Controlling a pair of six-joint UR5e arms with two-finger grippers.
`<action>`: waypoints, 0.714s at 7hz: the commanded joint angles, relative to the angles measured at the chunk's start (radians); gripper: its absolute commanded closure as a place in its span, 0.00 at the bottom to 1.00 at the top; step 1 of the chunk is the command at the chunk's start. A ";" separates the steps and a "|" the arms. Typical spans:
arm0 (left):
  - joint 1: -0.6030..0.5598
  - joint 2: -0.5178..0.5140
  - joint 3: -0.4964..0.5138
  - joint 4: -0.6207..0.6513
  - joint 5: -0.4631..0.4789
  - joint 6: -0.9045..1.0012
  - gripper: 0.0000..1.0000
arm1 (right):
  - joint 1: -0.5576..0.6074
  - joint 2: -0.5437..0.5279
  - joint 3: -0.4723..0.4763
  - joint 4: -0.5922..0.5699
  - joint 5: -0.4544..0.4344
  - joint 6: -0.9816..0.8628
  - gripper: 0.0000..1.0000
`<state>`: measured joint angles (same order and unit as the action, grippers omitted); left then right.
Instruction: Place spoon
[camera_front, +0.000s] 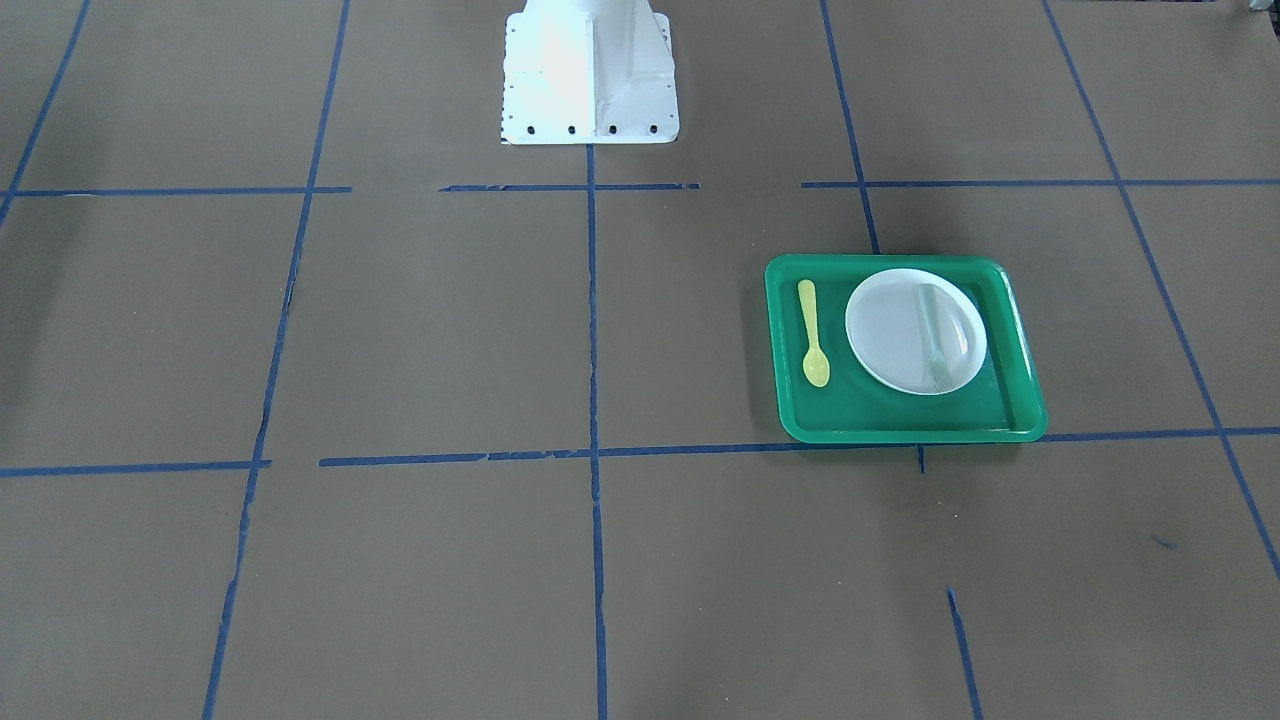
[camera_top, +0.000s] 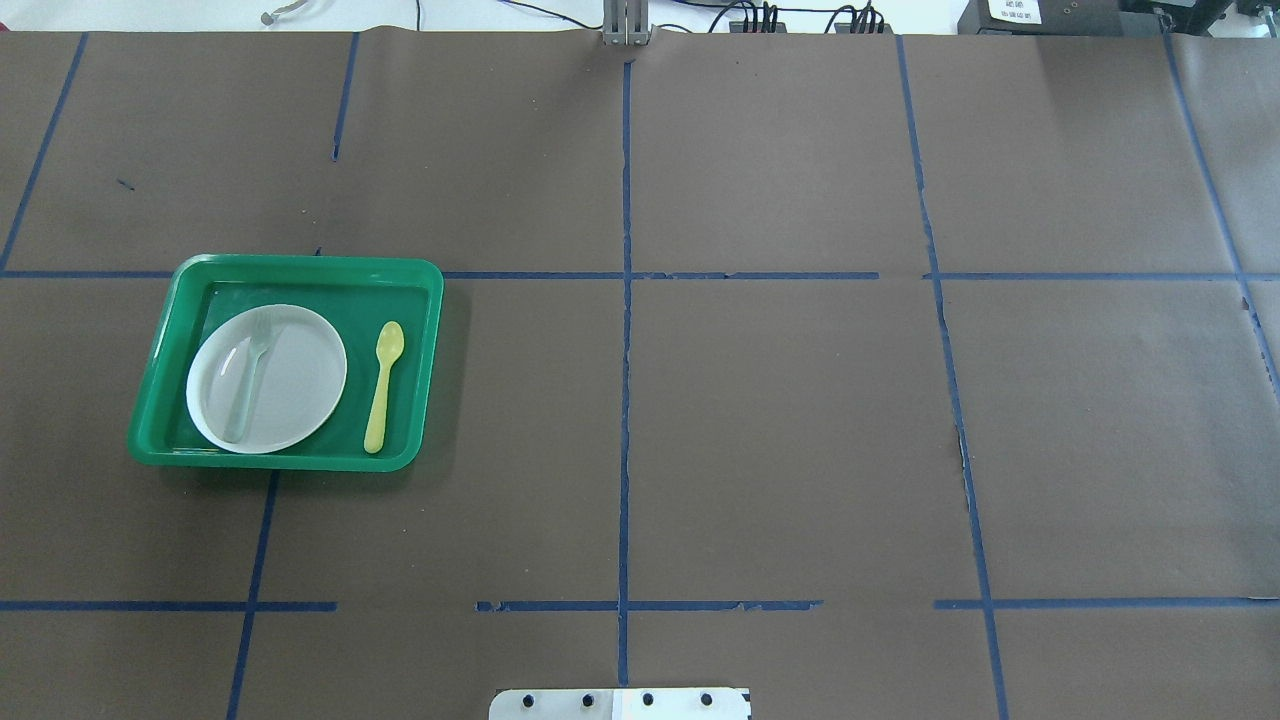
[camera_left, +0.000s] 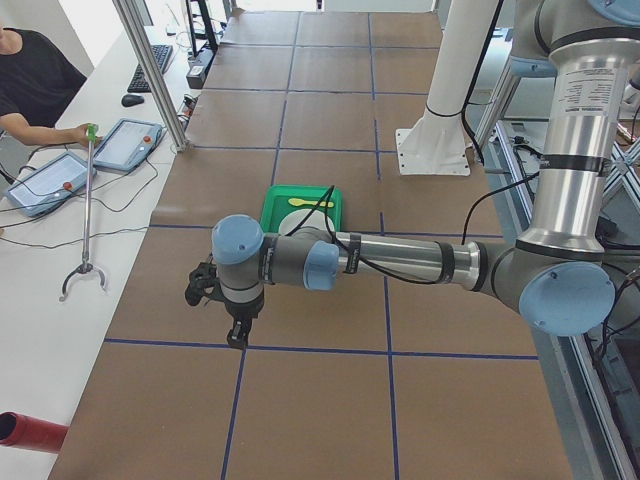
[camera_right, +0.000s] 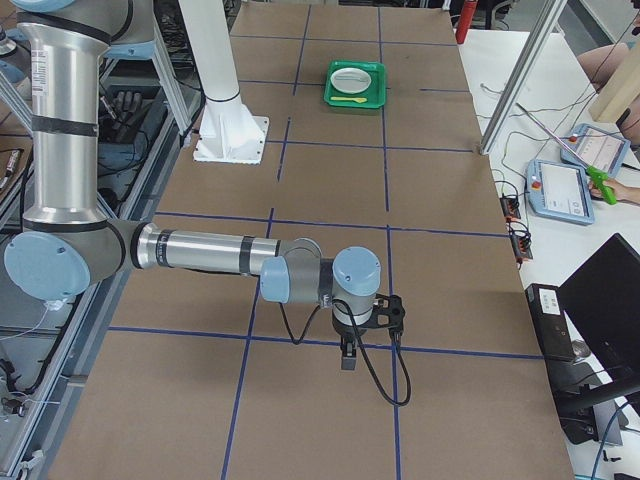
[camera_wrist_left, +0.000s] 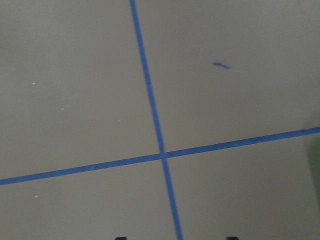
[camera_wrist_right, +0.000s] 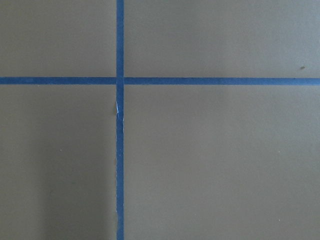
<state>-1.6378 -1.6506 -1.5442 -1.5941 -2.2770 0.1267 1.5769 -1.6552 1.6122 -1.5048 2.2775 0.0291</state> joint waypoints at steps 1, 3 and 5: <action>-0.037 -0.009 -0.008 0.101 -0.001 0.044 0.00 | 0.000 0.000 0.000 0.000 0.000 0.000 0.00; -0.033 0.075 -0.047 0.086 -0.001 0.039 0.00 | 0.000 0.000 0.000 0.000 0.000 0.000 0.00; -0.033 0.078 -0.042 0.022 -0.002 0.037 0.00 | 0.000 0.000 -0.002 0.000 0.000 0.000 0.00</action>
<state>-1.6708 -1.5793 -1.5851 -1.5340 -2.2756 0.1660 1.5769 -1.6552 1.6113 -1.5049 2.2778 0.0292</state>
